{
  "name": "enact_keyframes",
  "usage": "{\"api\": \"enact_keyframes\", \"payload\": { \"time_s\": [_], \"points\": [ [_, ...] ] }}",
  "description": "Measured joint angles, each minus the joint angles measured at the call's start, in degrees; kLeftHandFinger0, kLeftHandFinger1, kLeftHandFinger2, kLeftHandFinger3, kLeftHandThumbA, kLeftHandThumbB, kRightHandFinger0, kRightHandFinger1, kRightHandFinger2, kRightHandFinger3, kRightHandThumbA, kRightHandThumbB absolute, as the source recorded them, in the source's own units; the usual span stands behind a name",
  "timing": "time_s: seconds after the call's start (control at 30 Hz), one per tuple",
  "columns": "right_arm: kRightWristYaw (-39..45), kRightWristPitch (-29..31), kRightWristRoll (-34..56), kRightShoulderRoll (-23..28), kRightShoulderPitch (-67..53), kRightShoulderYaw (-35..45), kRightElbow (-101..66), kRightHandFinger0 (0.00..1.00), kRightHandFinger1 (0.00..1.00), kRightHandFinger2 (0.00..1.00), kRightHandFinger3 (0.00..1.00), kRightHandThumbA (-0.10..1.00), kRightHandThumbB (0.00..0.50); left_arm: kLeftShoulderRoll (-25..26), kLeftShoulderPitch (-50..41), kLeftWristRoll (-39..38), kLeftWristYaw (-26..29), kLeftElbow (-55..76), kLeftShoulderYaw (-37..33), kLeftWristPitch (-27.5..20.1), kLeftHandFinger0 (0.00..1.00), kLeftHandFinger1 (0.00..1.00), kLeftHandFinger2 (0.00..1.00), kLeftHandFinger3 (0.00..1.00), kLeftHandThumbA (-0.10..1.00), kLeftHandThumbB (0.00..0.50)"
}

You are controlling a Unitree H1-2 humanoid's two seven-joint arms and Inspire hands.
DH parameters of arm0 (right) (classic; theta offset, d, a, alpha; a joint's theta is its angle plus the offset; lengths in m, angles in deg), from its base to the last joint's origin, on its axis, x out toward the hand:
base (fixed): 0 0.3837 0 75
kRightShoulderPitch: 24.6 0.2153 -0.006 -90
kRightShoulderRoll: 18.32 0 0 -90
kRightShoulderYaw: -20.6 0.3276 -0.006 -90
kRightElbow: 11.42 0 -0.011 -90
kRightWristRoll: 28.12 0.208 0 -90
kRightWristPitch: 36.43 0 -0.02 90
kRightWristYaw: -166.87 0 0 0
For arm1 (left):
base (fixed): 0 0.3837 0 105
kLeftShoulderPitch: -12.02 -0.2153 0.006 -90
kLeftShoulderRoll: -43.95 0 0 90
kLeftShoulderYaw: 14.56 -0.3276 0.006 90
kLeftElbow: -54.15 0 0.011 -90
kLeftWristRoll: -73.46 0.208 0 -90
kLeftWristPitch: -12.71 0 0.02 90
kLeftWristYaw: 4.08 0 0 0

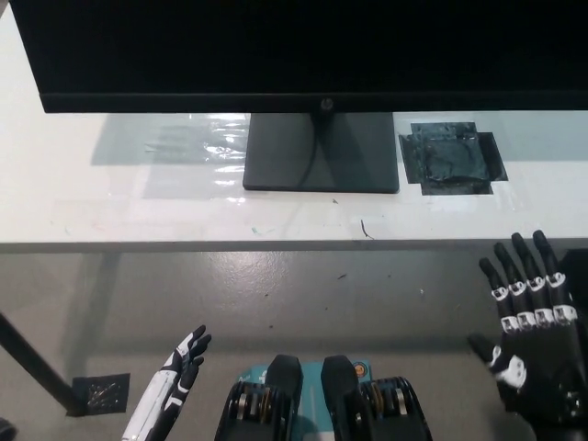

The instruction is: The monitor is being placed at the center of the desk and the robot uses its right hand to grab on the right side of the monitor and tilt the angle of the montior sideways.

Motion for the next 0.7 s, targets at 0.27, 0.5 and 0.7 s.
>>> {"api": "enact_keyframes", "payload": {
  "time_s": [0.27, 0.5, 0.7],
  "points": [
    [-1.45, 4.24, -9.7, 0.64, -2.11, -3.81, 1.45, 1.0, 1.0, 1.0, 1.0, 1.0, 0.4, 0.01, -0.03, 0.0, 0.0, -0.51, -0.01, 0.0, 1.0, 1.0, 1.0, 1.0, 1.0, 0.338],
    [-6.74, 6.7, -18.09, 4.83, -1.2, -7.21, 12.95, 1.0, 1.0, 1.0, 1.0, 1.0, 0.403, 0.02, -0.39, 0.01, 0.0, -0.51, -0.05, 0.0, 1.0, 1.0, 1.0, 1.0, 1.0, 0.34],
    [-13.58, 8.52, -25.35, 8.82, 1.35, -11.95, 24.05, 1.0, 1.0, 1.0, 1.0, 1.0, 0.418, 0.02, -0.51, 0.0, 0.0, -0.5, -0.07, 0.0, 1.0, 1.0, 1.0, 1.0, 1.0, 0.338]
  ]
}}
